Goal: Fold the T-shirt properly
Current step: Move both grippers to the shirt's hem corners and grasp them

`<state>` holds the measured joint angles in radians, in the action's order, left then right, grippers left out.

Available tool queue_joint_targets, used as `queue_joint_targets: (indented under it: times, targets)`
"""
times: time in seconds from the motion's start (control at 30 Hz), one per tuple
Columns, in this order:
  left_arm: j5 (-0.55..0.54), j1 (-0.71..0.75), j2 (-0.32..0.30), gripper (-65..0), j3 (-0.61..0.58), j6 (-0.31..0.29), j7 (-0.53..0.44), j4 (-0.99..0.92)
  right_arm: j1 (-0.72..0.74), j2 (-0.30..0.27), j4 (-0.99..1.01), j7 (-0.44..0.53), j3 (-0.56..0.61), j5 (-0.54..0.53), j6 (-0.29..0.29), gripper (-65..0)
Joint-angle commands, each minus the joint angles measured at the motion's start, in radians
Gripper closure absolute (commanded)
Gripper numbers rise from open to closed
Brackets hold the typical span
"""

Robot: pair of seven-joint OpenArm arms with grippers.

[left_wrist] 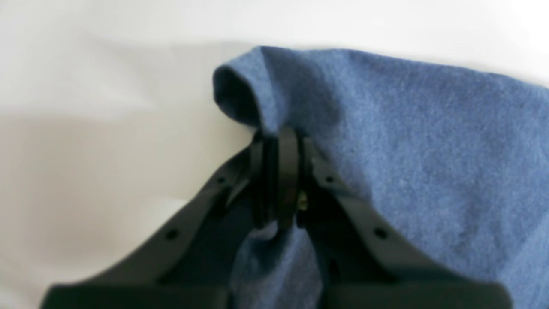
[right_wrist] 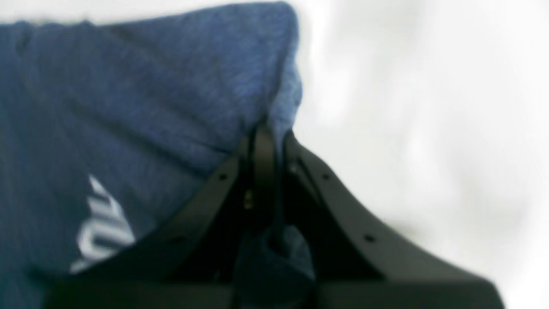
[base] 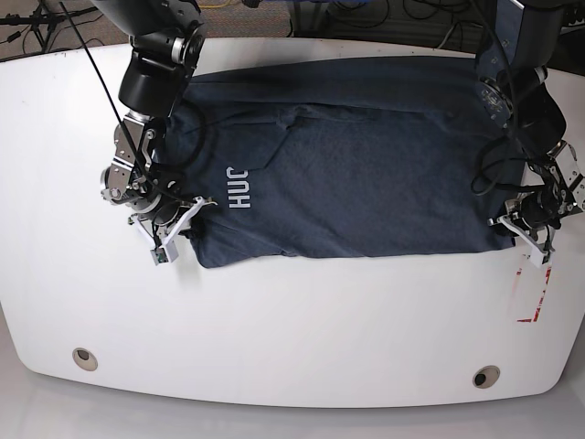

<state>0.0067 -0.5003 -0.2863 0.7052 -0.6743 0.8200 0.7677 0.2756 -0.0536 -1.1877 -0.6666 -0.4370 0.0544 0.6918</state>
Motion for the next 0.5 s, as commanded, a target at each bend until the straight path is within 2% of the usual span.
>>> queue_joint_targets:
  times: [0.0,0.2,0.47]
  targets:
    - [0.022,-0.014,-0.004,-1.5,0.0,-0.009,0.065,0.029,0.0,0.008,-0.099,-0.06,0.0,0.008,0.004,0.0]
    - [-0.026,-0.01,0.02,-1.5,0.001,-0.024,0.137,0.148,-0.006,0.008,-0.206,-0.124,0.002,0.012,0.004,0.0]
    - [-0.103,-0.01,0.049,-1.5,0.001,-0.024,0.236,0.275,0.017,0.005,-0.266,-0.146,0.004,0.015,0.004,0.0]
